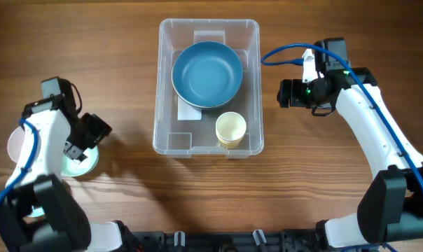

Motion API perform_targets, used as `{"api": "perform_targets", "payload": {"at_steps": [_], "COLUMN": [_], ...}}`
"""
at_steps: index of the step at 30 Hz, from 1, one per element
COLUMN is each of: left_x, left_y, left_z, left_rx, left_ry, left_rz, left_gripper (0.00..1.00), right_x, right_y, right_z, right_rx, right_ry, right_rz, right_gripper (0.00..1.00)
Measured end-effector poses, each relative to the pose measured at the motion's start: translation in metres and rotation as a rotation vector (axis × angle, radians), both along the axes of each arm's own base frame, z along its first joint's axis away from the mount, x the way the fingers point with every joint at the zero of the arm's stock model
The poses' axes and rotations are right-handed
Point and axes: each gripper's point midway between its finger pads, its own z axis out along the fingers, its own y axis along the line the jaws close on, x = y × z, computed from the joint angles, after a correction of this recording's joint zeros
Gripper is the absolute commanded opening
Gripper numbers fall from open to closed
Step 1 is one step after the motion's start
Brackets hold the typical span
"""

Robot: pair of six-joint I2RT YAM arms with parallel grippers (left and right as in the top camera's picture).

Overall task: Pack container
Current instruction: 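Place the mint green bowl in the container's lower left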

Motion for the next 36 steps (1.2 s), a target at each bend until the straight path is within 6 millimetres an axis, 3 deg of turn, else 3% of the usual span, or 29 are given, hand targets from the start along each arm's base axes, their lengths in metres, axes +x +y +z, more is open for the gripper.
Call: {"api": "perform_targets", "payload": {"at_steps": [3,5,7,10,19,20,23,24,25,26,27,28,29,30,33,36], "left_x": [0.009,0.01,0.011,0.01,0.006,0.006,0.02,0.049,0.061,0.076,0.088,0.085,0.078,0.072,0.062,0.057], "left_y": [0.002,0.004,0.009,0.012,0.012,0.009,-0.013,-0.032,-0.048,-0.074,-0.116,-0.148,-0.175,-0.195,-0.252,-0.291], "left_z": [-0.026,-0.034,-0.036,-0.036,-0.032,-0.029,0.009,0.065,0.102,0.147,0.197,0.223,0.235,0.235,0.203,0.15], "left_rx": [-0.016,-0.008,0.016,0.033,0.041,0.031,0.0,0.024,0.038,0.053,0.056,0.043,0.02,0.005,-0.031,-0.04], "left_ry": [0.029,0.042,0.047,0.052,0.077,0.082,0.061,-0.06,-0.124,-0.234,-0.384,-0.462,-0.499,-0.5,-0.402,-0.245], "left_rz": [0.0,-0.007,-0.01,-0.016,-0.023,-0.03,-0.108,-0.188,-0.246,-0.328,-0.452,-0.541,-0.613,-0.671,-0.828,-0.93], "left_gripper": [0.7,0.59,0.25,0.06,0.04,0.04,0.04,0.04,0.04,0.04,0.04,0.04,0.04,0.04,0.04,0.04], "right_x": [-0.002,-0.002,-0.002,-0.002,-0.002,-0.002,-0.003,-0.003,-0.003,-0.003,-0.003,-0.003,-0.003,-0.003,-0.003,-0.003], "right_y": [0.0,0.0,0.0,0.0,0.0,0.0,0.0,0.0,0.0,0.0,0.0,0.0,0.0,0.0,0.0,0.0], "right_z": [-0.001,-0.001,-0.001,-0.001,-0.001,-0.001,-0.001,-0.001,-0.001,-0.001,-0.001,-0.001,-0.001,-0.001,-0.001,-0.001], "right_rx": [-0.001,-0.001,-0.001,-0.001,-0.001,-0.001,-0.001,-0.002,-0.002,-0.002,-0.002,-0.002,-0.002,-0.002,-0.002,-0.002], "right_ry": [0.01,0.01,0.01,0.01,0.01,0.01,0.013,0.014,0.014,0.012,0.014,0.014,0.014,0.014,0.014,0.014], "right_rz": [0.0,0.0,0.0,0.0,0.0,0.0,0.0,0.0,0.0,0.0,0.0,0.0,0.0,0.0,0.0,0.0], "right_gripper": [0.91,0.91,0.91,0.91,0.91,0.91,0.91,0.91,0.91,0.91,0.91,0.91,0.91,0.91,0.91,0.91]}}
